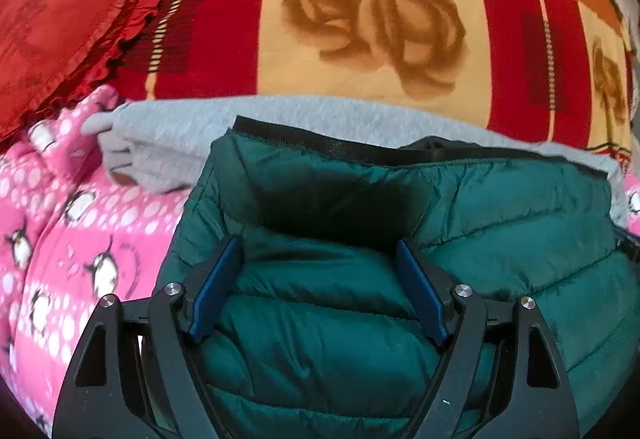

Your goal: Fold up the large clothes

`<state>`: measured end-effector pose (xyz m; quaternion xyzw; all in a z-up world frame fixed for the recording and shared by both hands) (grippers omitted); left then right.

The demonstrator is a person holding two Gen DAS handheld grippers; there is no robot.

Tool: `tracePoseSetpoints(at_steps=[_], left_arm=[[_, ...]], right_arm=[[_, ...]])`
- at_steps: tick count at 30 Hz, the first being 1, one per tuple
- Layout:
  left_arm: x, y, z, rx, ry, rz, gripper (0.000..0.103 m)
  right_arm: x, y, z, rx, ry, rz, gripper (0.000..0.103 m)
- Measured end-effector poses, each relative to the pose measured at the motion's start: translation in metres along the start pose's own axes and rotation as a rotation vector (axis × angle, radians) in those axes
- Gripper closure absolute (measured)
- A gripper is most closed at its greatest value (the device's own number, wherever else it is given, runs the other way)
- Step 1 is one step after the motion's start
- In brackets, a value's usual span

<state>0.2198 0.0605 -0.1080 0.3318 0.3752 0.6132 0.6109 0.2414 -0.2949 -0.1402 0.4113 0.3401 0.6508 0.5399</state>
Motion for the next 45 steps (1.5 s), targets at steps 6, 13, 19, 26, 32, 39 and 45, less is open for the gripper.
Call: tracePoseSetpoints(at_steps=[6,13,19,26,32,39,45], left_arm=[[0.005,0.012,-0.018,-0.022,0.038,0.097,0.023],[0.008,0.03,-0.008,-0.071,0.069,0.07,0.023],[-0.031,0.089,0.0,-0.213,-0.022,-0.142,0.023],[-0.064,0.043,-0.028,0.007,-0.093,-0.164,0.023],[-0.066,0.041,-0.027,0.018,-0.076,-0.177,0.022],[-0.064,0.038,-0.032,0.015,-0.071,-0.18,0.021],[-0.064,0.045,-0.032,0.006,-0.089,-0.174,0.021]], right_arm=[[0.005,-0.006,0.001,0.016,0.028,0.022,0.009],[0.01,0.03,0.004,-0.026,0.044,-0.055,0.01],[0.05,0.092,-0.017,-0.121,0.108,0.025,0.009],[0.072,0.043,-0.052,0.01,0.221,0.012,0.0],[0.065,0.037,-0.05,0.044,0.155,0.056,0.0],[0.067,0.038,-0.053,0.036,0.174,0.041,0.0],[0.067,0.039,-0.05,0.065,0.17,0.03,0.0]])
Point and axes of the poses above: each gripper's, at about its wrist camera, not at the fingertips, and y roughly against the way its jaws point, x to its left, z to its top, the point moved 7 cm from there along -y, roughly the way its jaws point, and after that the axes turned 9 degrees about x, right-handed, at the moved point
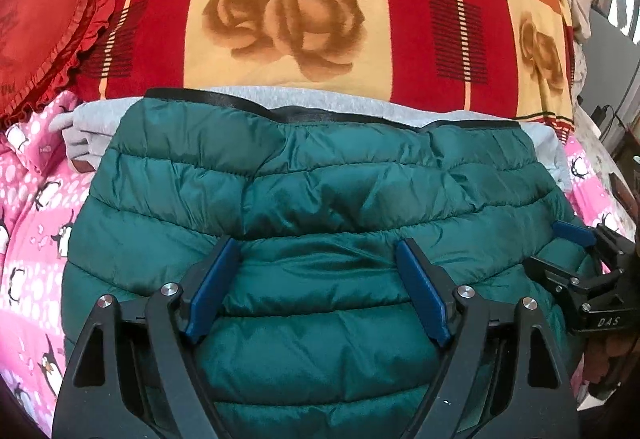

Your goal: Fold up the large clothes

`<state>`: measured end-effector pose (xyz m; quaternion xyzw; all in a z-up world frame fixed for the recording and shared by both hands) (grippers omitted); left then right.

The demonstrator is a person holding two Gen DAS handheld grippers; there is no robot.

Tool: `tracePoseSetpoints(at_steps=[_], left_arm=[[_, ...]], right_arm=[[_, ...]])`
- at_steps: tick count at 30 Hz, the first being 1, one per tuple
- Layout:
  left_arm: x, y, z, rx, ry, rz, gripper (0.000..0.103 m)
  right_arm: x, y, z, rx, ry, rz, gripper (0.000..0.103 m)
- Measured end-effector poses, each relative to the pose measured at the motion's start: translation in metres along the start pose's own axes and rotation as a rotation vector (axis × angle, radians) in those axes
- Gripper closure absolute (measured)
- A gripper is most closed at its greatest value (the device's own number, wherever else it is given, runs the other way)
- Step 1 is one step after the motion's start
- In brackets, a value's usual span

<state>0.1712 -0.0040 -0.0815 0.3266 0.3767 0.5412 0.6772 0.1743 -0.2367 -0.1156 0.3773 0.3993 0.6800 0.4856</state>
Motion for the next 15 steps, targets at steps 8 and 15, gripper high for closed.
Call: tracePoseSetpoints(at_steps=[8,15], left_arm=[[0.027,0.03,-0.001,-0.006,0.146,-0.069,0.021],[0.021,0.008,-0.016,0.054,0.069,0.056,0.019]], right_arm=[[0.039,0.033,0.003,-0.107,0.117,0.085,0.002],[0.037,0.0,-0.006,-0.02,0.128,0.089,0.0]])
Point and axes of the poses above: each gripper's, at about its wrist camera, not at the fingertips, and y roughly against the way its jaws point, x to its left, z to its top, the point moved 7 cm from there along -y, roughly the way its jaws point, and after that the axes turned 9 degrees about x, right-handed, at the moved point
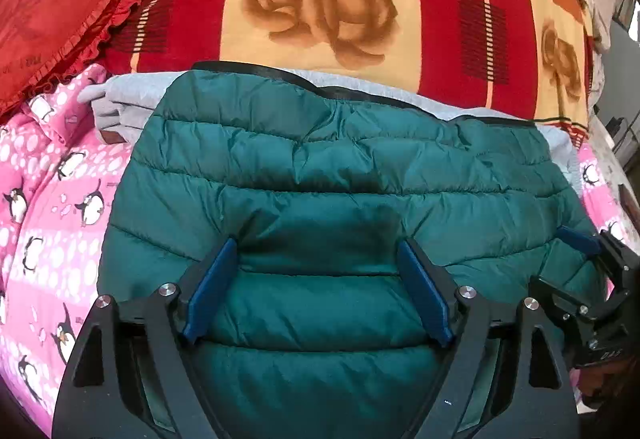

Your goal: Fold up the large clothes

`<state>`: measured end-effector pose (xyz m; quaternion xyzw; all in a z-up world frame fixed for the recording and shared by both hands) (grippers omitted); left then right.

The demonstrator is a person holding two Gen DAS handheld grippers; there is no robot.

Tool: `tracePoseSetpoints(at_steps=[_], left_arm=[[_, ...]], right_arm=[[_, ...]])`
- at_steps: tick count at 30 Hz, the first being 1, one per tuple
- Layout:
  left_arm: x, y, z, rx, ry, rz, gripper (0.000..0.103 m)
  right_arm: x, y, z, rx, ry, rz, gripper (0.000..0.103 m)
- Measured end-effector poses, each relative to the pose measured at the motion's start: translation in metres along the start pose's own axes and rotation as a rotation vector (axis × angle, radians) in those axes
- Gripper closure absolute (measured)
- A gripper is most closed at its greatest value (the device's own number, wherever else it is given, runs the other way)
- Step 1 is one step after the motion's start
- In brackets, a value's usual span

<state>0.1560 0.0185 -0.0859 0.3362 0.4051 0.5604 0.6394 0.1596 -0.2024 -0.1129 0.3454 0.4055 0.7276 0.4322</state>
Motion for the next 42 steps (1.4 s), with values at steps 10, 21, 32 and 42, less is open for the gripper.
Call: tracePoseSetpoints(at_steps=[10,21,32,42], left_arm=[[0.004,0.009,-0.012,-0.012,-0.025,-0.034,0.019],[0.03,0.056,-0.009,-0.118,0.013,-0.112,0.019],[0.12,0.041,0.012,-0.038,0.235,-0.155,0.019],[0.117,0.037,0.014,-0.069,0.208,0.029,0.019]], right_arm=[[0.003,0.011,0.003,-0.005,0.011,-0.039,0.0],[0.009,0.041,-0.016,-0.097,-0.087,-0.051,0.0],[-0.03,0.066,-0.007,-0.216,-0.209,-0.087,0.0],[-0.06,0.079,-0.008,-0.233,-0.274,-0.14,0.0]])
Point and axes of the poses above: each gripper's, at about its wrist camera, not at the fingertips, and y roughly against the way its jaws point, x to its left, z to its top, the point moved 7 cm from there along -y, roughly the way its jaws point, and after that the axes turned 9 degrees about x, right-handed, at the moved point
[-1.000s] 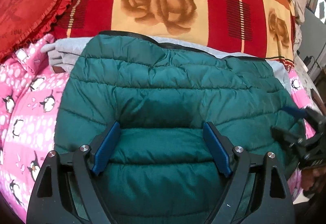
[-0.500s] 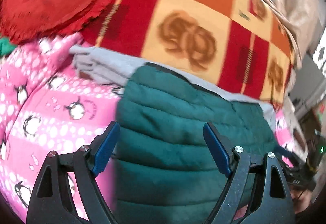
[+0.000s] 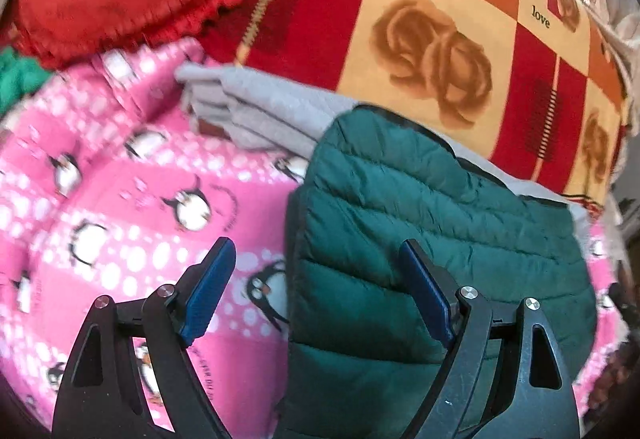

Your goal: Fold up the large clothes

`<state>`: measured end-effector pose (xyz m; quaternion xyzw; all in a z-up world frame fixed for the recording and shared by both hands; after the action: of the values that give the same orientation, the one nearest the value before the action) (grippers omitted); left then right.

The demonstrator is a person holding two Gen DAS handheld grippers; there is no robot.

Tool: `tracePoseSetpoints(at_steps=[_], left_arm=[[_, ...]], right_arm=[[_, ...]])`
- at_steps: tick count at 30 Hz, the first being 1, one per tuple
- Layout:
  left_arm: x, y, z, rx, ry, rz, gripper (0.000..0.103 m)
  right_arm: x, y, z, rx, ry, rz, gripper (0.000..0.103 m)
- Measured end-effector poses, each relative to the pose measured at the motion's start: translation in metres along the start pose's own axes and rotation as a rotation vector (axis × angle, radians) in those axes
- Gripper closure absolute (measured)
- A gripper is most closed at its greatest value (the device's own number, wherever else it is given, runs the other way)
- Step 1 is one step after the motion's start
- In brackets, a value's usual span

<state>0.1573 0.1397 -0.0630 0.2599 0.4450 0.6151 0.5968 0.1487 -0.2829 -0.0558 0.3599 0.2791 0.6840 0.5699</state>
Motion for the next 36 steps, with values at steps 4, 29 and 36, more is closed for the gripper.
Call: tracePoseSetpoints(at_steps=[4,29,36], left_arm=[[-0.001,0.01,0.006,-0.068,-0.026,0.077,0.019],[0.021,-0.009,0.008,0.031,0.035,-0.093,0.019],[-0.008,-0.015,0.007,0.046,0.009,-0.203,0.019]], right_arm=[[0.003,0.002,0.001,-0.022,0.057,-0.068,0.0],[-0.081,0.011,0.001,-0.035,-0.114,-0.051,0.0],[-0.115,-0.005,-0.007,0.042,-0.172,-0.001,0.0]])
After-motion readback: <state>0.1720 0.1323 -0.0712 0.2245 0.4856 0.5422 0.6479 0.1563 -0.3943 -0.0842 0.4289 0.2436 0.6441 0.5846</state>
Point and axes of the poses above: each gripper's, at about its wrist camera, not at the fingertips, and y roughly against the way its jaws point, x to its left, z to its top, the point moved 7 cm from there along -y, roughly the way its jaws point, and after that the axes turned 9 degrees about x, right-handed, at the moved point
